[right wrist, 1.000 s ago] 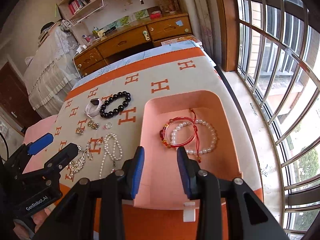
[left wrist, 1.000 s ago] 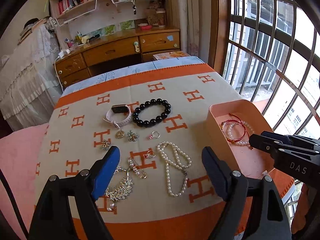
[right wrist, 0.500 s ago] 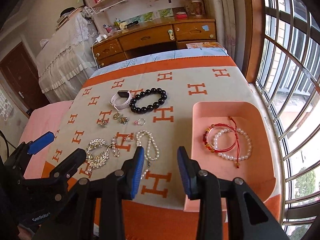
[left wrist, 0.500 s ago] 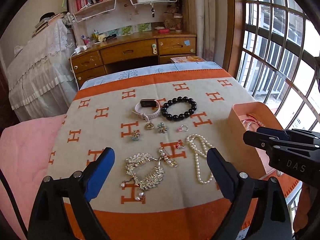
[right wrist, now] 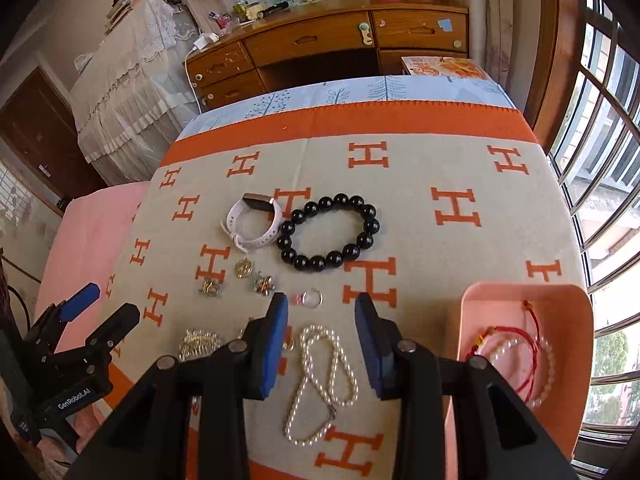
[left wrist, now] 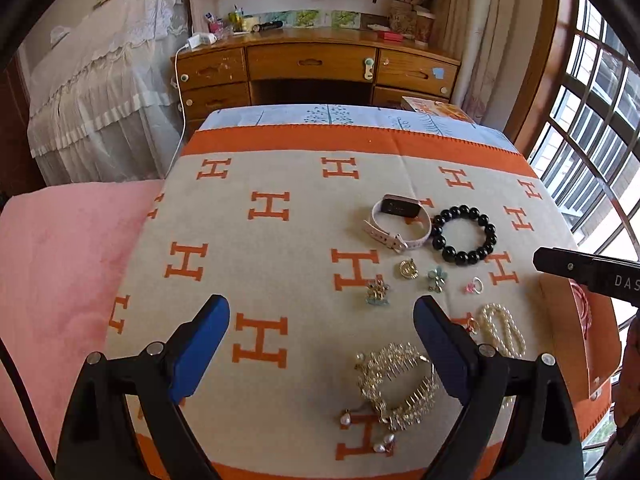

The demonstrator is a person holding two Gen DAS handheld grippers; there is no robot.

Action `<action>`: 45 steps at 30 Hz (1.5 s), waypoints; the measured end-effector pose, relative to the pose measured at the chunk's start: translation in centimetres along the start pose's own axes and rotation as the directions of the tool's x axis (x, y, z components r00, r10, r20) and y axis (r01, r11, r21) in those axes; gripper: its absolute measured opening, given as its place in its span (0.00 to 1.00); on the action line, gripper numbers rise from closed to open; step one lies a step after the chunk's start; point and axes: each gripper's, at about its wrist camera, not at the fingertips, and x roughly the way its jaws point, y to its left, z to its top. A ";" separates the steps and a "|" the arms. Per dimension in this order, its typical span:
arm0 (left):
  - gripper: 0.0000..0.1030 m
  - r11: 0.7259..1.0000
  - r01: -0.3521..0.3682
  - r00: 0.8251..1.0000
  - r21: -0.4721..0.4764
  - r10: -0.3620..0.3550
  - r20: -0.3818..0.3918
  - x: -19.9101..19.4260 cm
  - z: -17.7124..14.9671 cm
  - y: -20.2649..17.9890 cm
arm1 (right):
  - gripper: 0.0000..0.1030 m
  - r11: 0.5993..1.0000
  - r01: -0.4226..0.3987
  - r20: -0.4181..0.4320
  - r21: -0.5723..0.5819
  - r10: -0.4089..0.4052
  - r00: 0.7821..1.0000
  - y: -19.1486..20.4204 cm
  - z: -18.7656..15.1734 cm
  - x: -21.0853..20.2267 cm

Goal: Organize jewelry
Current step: 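Grasp the white-strap watch with the left tool while the right tool grasps the black bead bracelet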

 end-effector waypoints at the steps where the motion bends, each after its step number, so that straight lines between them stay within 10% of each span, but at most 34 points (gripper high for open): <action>1: 0.90 1.000 0.008 1.000 0.003 -0.008 -0.009 0.7 0.9 0.2 | 0.34 1.000 0.004 -0.021 0.012 -0.004 1.000 -0.3 1.0 0.9; 11: 0.89 0.985 0.128 0.959 -0.119 -0.153 -0.240 9.0 6.7 -0.1 | 0.34 0.987 0.072 -0.168 0.145 -0.048 0.985 -4.2 6.9 8.1; 21: 0.56 0.974 0.091 0.914 -0.207 -0.164 -0.370 13.2 7.0 -2.7 | 0.34 0.979 0.198 -0.182 -0.045 -0.203 0.962 -2.2 7.1 10.5; 24: 0.50 0.978 0.061 0.913 -0.199 -0.135 -0.385 13.8 7.0 -3.5 | 0.16 0.968 0.229 -0.157 -0.102 -0.243 0.957 -1.6 6.6 10.5; 45: 0.05 0.954 -0.007 0.924 -0.299 -0.108 -0.366 15.6 7.3 -4.8 | 0.15 0.991 0.113 -0.141 -0.067 -0.122 0.983 -3.6 5.4 9.0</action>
